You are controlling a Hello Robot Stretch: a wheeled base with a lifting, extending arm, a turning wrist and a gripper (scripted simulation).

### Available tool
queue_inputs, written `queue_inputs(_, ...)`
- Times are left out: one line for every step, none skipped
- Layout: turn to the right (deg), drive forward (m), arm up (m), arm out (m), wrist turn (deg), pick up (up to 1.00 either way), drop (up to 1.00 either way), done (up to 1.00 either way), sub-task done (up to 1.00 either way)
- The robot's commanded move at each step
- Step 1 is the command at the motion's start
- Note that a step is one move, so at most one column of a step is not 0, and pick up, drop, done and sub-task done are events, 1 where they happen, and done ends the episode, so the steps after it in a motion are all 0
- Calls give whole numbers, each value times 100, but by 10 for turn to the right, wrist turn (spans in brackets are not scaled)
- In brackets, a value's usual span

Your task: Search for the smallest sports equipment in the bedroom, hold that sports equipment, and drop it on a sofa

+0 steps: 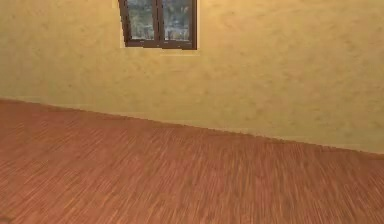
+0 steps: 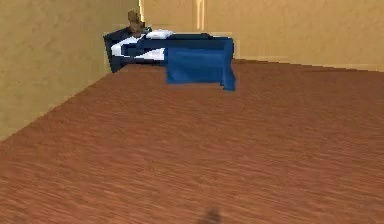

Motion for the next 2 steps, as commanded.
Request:
queue_inputs(450, 0, 0, 0, 0, 0, 0, 0, 0)
queue_inputs(450, 0, 0, 0, 0, 0, 0, 0, 0)
